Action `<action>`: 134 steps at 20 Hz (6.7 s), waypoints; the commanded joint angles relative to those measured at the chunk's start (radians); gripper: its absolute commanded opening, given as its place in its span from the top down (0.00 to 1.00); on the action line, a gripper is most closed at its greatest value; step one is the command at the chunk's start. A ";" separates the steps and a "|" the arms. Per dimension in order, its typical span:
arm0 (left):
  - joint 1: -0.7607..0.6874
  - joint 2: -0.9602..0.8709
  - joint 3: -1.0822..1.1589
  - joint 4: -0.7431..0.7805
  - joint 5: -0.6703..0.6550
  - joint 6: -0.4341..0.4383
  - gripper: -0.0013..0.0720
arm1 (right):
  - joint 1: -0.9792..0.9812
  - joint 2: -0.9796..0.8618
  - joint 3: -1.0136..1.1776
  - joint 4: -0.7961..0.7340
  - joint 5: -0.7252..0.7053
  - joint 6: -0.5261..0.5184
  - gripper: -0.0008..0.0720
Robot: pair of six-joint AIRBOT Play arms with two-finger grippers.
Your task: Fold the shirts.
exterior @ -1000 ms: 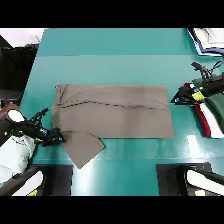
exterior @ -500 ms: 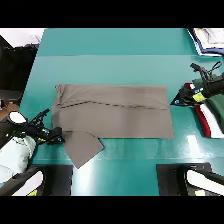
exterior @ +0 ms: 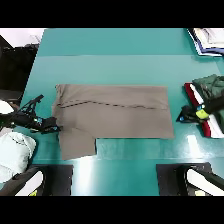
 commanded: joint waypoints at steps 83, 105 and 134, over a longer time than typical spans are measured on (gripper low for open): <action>-0.462 -0.407 0.515 -0.241 0.370 0.061 0.95 | -0.129 -0.451 0.217 0.591 -0.137 -0.461 0.96; -0.659 -0.995 0.999 -0.235 0.338 -0.028 0.95 | 0.504 -0.513 1.089 0.629 0.016 -0.136 0.97; -0.185 -0.308 1.027 0.216 0.005 -0.025 0.95 | 0.862 -0.699 0.880 0.356 -0.224 -0.259 0.34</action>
